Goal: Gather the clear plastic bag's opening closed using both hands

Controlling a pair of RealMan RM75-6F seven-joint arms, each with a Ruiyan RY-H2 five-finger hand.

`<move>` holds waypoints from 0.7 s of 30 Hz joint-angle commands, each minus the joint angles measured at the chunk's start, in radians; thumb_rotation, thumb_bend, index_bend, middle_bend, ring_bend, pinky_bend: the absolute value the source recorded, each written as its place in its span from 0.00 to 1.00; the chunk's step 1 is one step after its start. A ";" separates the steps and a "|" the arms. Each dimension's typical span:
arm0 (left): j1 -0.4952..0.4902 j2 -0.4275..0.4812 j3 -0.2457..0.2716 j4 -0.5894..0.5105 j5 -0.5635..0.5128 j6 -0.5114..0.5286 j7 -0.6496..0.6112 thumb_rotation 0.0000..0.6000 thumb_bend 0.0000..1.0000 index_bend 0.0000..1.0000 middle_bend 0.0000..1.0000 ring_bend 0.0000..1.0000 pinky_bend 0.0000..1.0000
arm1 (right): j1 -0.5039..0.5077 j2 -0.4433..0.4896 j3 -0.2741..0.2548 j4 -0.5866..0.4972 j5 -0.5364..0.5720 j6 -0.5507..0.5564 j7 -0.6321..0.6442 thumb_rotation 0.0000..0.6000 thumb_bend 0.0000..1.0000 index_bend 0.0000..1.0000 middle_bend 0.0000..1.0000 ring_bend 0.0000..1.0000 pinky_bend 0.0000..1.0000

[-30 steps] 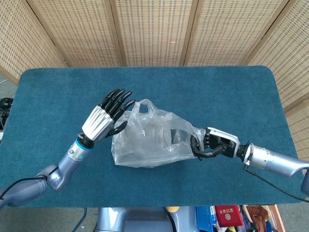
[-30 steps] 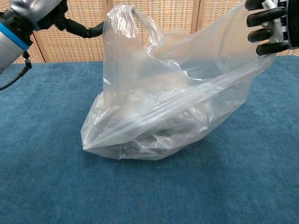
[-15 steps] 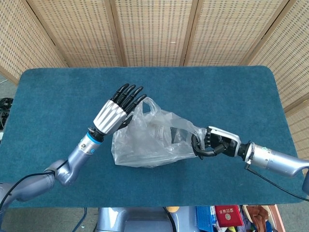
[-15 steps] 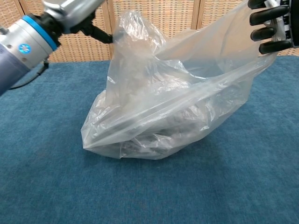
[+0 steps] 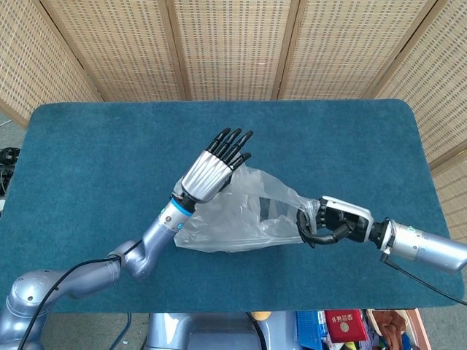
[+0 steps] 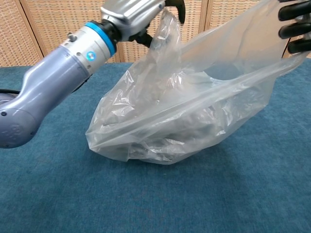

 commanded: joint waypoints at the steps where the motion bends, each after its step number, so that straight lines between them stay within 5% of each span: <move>1: -0.022 -0.022 -0.016 -0.012 -0.027 -0.023 0.062 1.00 0.50 0.75 0.00 0.00 0.12 | -0.004 0.007 -0.003 -0.002 -0.004 0.007 -0.004 1.00 0.37 0.54 0.65 0.54 0.59; 5: -0.010 -0.007 -0.010 -0.045 -0.024 0.003 0.087 1.00 0.55 0.84 0.00 0.00 0.13 | -0.006 0.009 -0.002 -0.004 -0.001 0.008 -0.006 1.00 0.37 0.54 0.65 0.54 0.59; 12: 0.022 0.029 -0.012 -0.077 -0.015 0.066 0.050 1.00 0.55 0.83 0.00 0.00 0.13 | -0.004 0.003 0.000 -0.016 -0.005 0.001 -0.015 1.00 0.37 0.54 0.65 0.54 0.59; 21: 0.087 0.009 -0.037 -0.023 0.062 0.341 -0.280 1.00 0.55 0.85 0.00 0.00 0.13 | 0.010 0.016 0.007 -0.062 0.006 -0.034 -0.049 1.00 0.37 0.54 0.65 0.54 0.59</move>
